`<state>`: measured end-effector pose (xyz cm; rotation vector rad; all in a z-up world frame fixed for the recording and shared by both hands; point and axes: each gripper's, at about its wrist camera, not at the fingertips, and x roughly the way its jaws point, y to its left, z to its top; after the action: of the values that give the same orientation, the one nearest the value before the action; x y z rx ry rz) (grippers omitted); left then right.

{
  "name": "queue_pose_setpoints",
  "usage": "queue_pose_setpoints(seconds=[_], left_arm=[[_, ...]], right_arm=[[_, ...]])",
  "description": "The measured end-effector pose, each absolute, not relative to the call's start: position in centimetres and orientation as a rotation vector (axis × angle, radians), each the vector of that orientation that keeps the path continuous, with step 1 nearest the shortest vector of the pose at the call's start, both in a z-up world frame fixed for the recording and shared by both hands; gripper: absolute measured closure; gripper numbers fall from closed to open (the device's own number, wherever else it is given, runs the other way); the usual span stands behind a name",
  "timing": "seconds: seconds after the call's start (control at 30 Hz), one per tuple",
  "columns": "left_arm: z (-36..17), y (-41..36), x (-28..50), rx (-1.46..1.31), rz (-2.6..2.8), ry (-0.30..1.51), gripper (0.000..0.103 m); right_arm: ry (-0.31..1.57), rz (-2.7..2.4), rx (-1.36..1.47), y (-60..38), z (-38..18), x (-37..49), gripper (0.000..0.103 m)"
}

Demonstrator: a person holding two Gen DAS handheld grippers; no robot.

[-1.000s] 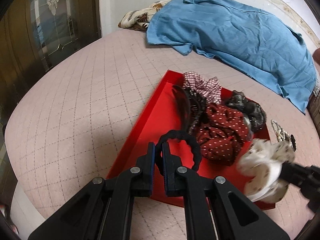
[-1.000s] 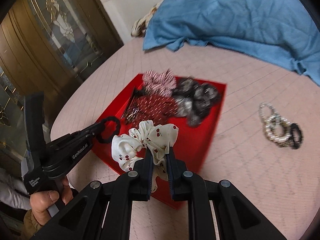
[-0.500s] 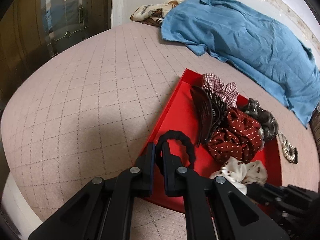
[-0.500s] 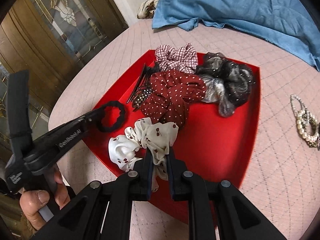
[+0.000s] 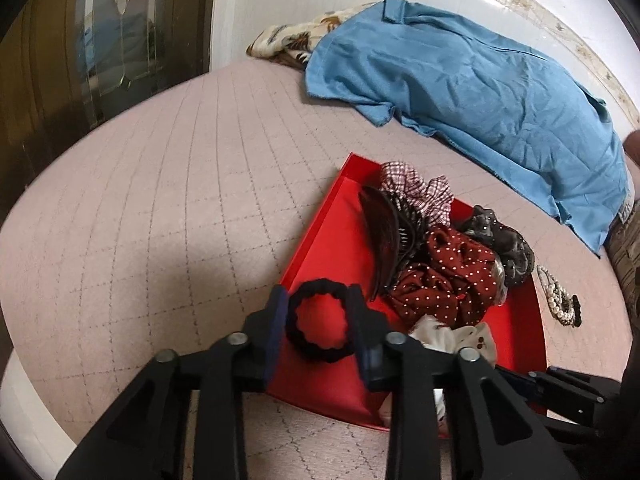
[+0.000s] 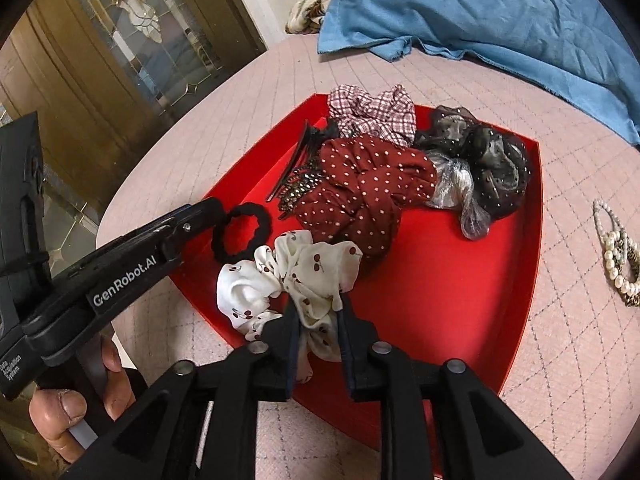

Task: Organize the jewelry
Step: 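Open the left tool over the tray while the right tool releases the white scrunchie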

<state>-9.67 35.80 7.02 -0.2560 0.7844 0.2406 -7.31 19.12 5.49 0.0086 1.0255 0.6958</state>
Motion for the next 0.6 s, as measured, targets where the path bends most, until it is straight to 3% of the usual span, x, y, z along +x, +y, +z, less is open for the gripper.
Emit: queue_pose_setpoints(seconds=[0.1,0.2,0.6], left_arm=[[7.7,35.1,-10.2,-0.211,0.257,0.742,0.048],[8.3,34.9,-10.8,-0.194,0.270,0.702,0.043],[8.1,35.3,-11.4,-0.190,0.324,0.710,0.041]], right_arm=[[1.002,0.694,-0.006,19.1,5.9,-7.7,0.067],[0.980,0.691,-0.018,18.8,6.4,-8.2,0.065],[0.916,0.646,-0.020,16.0,8.5,-10.1,0.058]])
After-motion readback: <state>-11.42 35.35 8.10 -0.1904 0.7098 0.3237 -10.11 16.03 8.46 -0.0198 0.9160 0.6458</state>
